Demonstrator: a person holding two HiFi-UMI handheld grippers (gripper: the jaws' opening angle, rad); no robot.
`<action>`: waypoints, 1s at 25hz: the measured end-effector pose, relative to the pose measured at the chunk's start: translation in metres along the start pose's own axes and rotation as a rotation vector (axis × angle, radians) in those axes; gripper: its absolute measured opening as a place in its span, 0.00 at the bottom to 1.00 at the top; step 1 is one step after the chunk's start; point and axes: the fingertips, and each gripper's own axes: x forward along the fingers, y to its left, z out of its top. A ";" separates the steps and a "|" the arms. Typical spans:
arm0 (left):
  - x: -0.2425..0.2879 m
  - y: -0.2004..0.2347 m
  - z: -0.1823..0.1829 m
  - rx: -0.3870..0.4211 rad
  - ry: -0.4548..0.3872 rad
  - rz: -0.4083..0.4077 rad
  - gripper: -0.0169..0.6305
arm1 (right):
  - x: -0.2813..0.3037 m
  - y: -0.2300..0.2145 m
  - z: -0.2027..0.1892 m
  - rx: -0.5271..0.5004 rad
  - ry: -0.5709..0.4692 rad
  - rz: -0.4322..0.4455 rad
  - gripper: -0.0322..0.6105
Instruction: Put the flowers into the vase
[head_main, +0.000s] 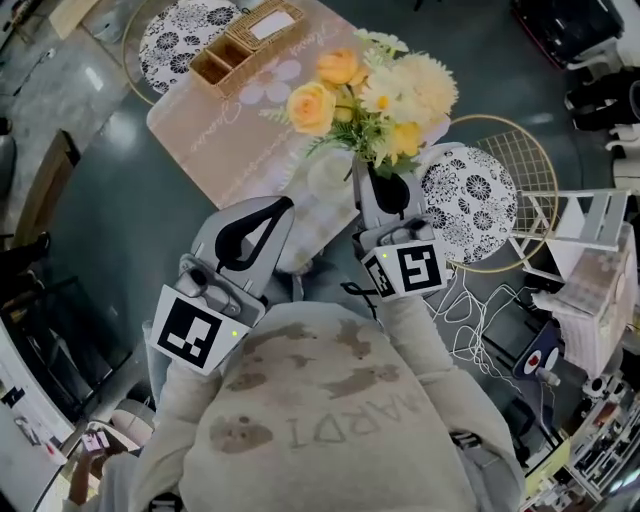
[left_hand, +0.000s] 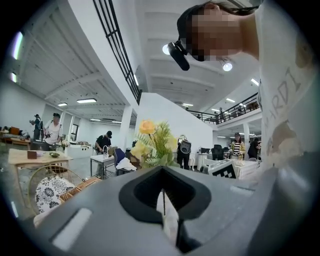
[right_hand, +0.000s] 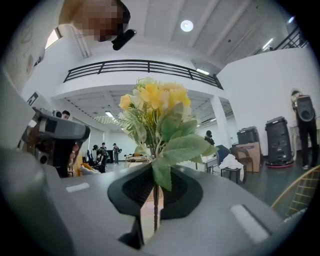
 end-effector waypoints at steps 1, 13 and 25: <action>0.000 0.000 -0.001 0.000 0.006 0.005 0.03 | 0.000 0.000 -0.006 -0.005 0.003 0.002 0.12; -0.001 0.001 -0.007 0.008 0.038 0.035 0.03 | 0.008 0.024 -0.061 -0.169 0.104 0.082 0.15; 0.003 0.000 -0.013 0.004 0.050 0.030 0.03 | -0.003 0.018 -0.095 -0.187 0.222 0.046 0.22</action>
